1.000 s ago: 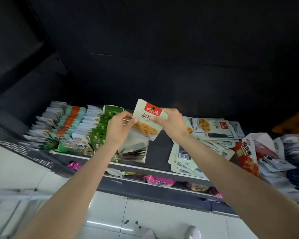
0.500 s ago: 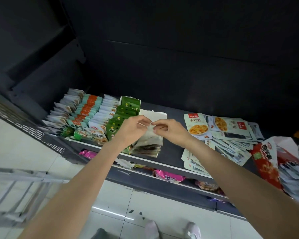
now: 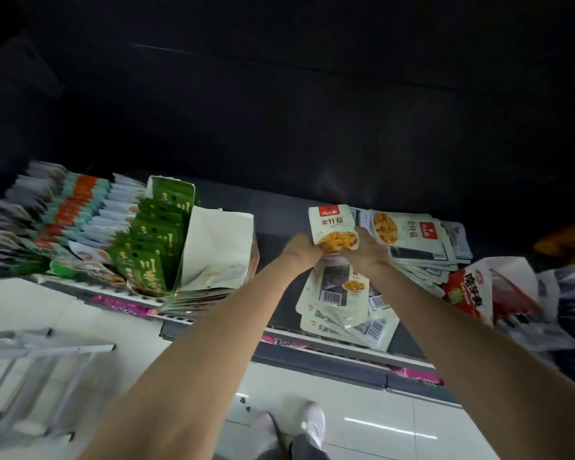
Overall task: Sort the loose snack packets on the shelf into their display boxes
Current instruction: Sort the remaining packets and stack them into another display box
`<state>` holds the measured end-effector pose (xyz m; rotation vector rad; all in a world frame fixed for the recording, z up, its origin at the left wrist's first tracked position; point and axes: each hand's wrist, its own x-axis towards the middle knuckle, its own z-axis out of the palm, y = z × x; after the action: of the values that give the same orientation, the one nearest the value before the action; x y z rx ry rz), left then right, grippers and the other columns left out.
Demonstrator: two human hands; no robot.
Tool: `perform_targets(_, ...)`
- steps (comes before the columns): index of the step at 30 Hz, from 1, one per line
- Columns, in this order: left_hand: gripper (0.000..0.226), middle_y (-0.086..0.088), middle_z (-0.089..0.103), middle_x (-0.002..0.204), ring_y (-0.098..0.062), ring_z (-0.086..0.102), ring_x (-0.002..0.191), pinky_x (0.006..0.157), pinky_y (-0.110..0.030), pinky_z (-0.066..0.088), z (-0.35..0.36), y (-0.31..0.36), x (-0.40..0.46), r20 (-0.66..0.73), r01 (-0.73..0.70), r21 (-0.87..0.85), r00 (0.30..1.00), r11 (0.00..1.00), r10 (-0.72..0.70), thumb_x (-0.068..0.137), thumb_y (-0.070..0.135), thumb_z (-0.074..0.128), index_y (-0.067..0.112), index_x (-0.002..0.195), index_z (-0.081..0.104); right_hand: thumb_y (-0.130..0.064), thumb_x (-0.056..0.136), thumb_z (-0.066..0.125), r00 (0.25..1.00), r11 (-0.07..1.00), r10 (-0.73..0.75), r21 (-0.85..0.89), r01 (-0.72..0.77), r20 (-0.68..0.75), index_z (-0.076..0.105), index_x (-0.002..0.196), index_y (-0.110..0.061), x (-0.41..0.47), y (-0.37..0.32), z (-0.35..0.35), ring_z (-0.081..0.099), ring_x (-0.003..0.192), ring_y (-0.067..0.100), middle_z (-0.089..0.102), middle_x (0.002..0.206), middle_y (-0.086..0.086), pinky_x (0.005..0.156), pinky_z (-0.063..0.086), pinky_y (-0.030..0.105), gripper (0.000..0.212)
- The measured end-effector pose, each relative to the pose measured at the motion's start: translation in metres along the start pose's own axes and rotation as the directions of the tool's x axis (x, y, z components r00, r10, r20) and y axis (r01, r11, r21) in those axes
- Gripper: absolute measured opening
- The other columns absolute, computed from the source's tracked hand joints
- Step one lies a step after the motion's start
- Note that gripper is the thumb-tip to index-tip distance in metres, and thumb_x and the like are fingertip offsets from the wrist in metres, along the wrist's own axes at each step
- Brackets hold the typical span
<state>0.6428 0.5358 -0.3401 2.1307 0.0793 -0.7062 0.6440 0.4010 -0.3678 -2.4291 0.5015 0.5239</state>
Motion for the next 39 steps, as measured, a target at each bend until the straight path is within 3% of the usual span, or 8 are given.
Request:
perform_targets(4,0.036,-0.019,0.055,0.127,-0.032,0.051,0.121,0.091,-0.030,0.044,0.008,-0.011,0.023,-0.021,0.215,-0.377,0.971,0.901,-0.240,0.091,0.005,0.050,-0.007,0.125,0.050,-0.027,0.087,0.063,0.991,0.965,0.125,0.236,-0.111,-0.043,0.038,0.137,-0.009,0.026,0.006,0.003,0.052,0.121,0.034,0.049,0.138,0.015,0.101,0.044,0.043,0.059)
perform_targets(8,0.033,-0.012,0.058,0.100,-0.024,0.057,0.091,0.060,-0.020,0.049,0.006,-0.015,0.030,-0.150,0.216,-0.379,0.945,0.900,-0.290,0.089,0.008,0.056,-0.010,0.116,0.054,-0.024,0.084,0.068,0.992,0.909,0.124,0.397,-0.127,0.033,0.063,0.114,-0.004,0.030,0.011,0.003,0.061,0.096,0.025,0.064,0.120,0.016,0.083,0.051,0.032,0.036)
perform_targets(11,0.024,-0.009,0.067,0.102,-0.024,0.063,0.096,0.074,-0.029,0.049,-0.004,-0.013,0.020,-0.288,0.133,-0.206,0.939,0.970,-0.190,0.088,0.015,0.060,0.000,0.105,0.065,-0.013,0.082,0.070,0.999,0.801,0.040,0.597,-0.053,0.035,0.065,0.094,-0.012,0.016,0.013,-0.006,0.064,0.089,0.025,0.068,0.111,0.014,0.064,0.048,0.027,0.014)
perform_targets(15,0.008,-0.007,0.067,0.096,-0.021,0.062,0.085,0.066,-0.026,0.042,-0.037,0.002,-0.022,-0.426,-0.060,0.171,0.896,0.983,0.129,0.089,0.019,0.059,0.013,0.085,0.059,-0.011,0.083,0.068,0.990,0.773,-0.135,0.621,0.133,-0.044,0.059,0.093,-0.018,-0.027,-0.010,-0.027,0.063,0.083,0.015,0.069,0.109,0.006,0.074,0.054,0.031,0.015)
perform_targets(23,0.012,-0.002,0.070,0.096,-0.012,0.063,0.081,0.064,-0.014,0.045,-0.137,-0.039,-0.103,-0.590,-0.258,0.201,0.739,0.945,0.327,0.088,0.019,0.062,0.009,0.094,0.064,-0.007,0.086,0.064,0.910,0.691,-0.406,0.623,0.365,-0.084,0.063,0.097,-0.001,-0.105,-0.109,-0.006,0.066,0.092,0.019,0.070,0.103,0.011,0.079,0.057,0.032,0.012)
perform_targets(32,0.022,0.001,0.067,0.097,-0.010,0.063,0.084,0.076,-0.020,0.052,-0.177,-0.093,-0.125,-0.465,-0.229,0.217,0.830,0.949,0.307,0.084,0.017,0.066,0.010,0.104,0.063,-0.001,0.082,0.063,0.901,0.861,-0.425,0.267,0.433,-0.088,0.070,0.092,-0.008,-0.119,-0.135,0.054,0.062,0.085,0.010,0.065,0.087,-0.002,0.067,0.042,0.001,0.013)
perform_targets(36,0.017,0.000,0.069,0.097,-0.011,0.065,0.089,0.084,-0.024,0.053,-0.164,-0.094,-0.123,-0.247,-0.288,0.238,0.906,0.928,0.344,0.084,0.012,0.065,0.013,0.101,0.066,0.008,0.080,0.055,0.912,0.868,-0.409,0.297,0.399,-0.030,0.070,0.091,-0.015,-0.121,-0.125,0.048,0.066,0.092,0.013,0.069,0.092,-0.001,0.086,0.051,0.022,0.030)
perform_targets(39,0.015,-0.002,0.070,0.098,-0.011,0.063,0.088,0.085,-0.021,0.050,-0.144,-0.076,-0.113,-0.174,-0.331,0.197,0.915,0.923,0.365,0.086,0.012,0.062,0.011,0.101,0.067,0.004,0.082,0.054,0.927,0.886,-0.361,0.273,0.374,-0.096,0.069,0.097,-0.015,-0.117,-0.114,0.033,0.065,0.094,0.011,0.071,0.097,0.001,0.081,0.049,0.016,0.029)
